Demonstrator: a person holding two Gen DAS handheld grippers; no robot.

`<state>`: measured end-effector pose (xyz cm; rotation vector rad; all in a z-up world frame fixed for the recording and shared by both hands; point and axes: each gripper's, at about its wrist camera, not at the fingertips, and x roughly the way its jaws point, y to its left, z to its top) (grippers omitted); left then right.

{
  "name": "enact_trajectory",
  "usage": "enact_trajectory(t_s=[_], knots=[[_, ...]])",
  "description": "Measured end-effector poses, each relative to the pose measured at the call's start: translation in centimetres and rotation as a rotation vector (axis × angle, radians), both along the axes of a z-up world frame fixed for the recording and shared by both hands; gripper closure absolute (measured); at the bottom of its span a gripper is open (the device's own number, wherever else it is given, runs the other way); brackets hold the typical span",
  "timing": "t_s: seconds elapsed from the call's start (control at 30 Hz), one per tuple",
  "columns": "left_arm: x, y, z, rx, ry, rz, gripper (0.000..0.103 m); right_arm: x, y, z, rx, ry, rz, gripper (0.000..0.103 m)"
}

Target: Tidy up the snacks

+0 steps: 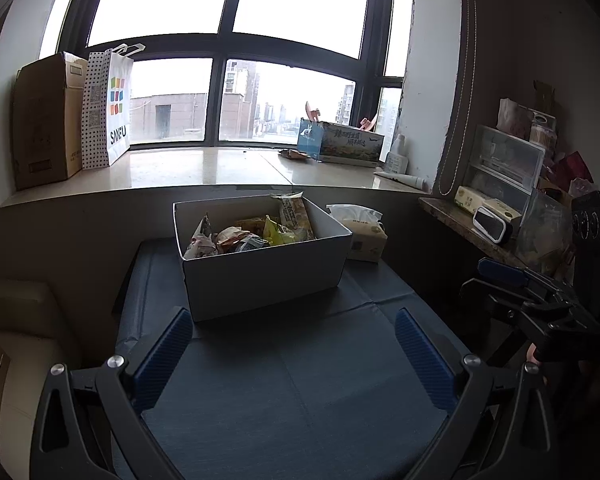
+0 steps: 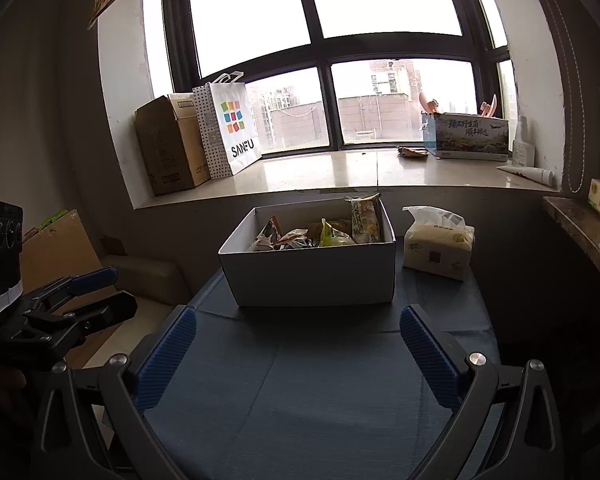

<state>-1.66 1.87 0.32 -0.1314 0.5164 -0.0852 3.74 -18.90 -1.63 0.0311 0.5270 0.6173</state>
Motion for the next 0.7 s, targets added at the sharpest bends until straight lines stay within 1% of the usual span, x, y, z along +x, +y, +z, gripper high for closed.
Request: enact_trajectory(t_s=[0.7], knots=[[0.08, -0.39, -0.21, 0.004, 0.012, -0.015, 0.000, 0.00, 0.02, 0.00, -0.004, 0.005, 0.005, 0.000]])
